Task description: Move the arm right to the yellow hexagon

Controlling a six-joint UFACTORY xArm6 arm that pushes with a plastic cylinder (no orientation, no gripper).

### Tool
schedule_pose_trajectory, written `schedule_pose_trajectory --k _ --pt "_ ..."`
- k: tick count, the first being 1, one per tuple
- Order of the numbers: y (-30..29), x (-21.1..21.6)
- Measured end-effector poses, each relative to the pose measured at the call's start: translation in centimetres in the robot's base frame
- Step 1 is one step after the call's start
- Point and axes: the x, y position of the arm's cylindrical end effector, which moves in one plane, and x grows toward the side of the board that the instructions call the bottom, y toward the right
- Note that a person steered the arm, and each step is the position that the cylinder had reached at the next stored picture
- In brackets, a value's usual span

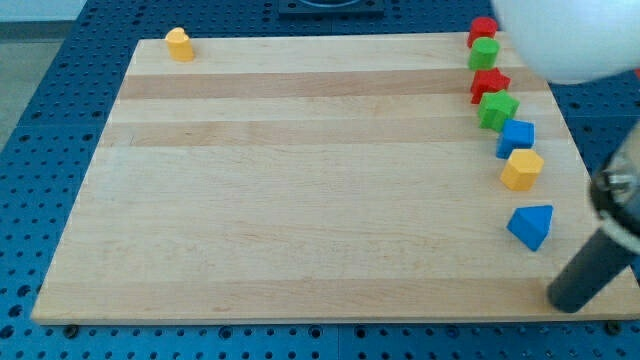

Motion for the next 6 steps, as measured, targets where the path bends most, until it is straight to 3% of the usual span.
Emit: schedule_pose_trajectory --k 2,4,6 --pt "6.1 -5.4" --pt "6.2 -11.5" --pt "5.0 -14.5"
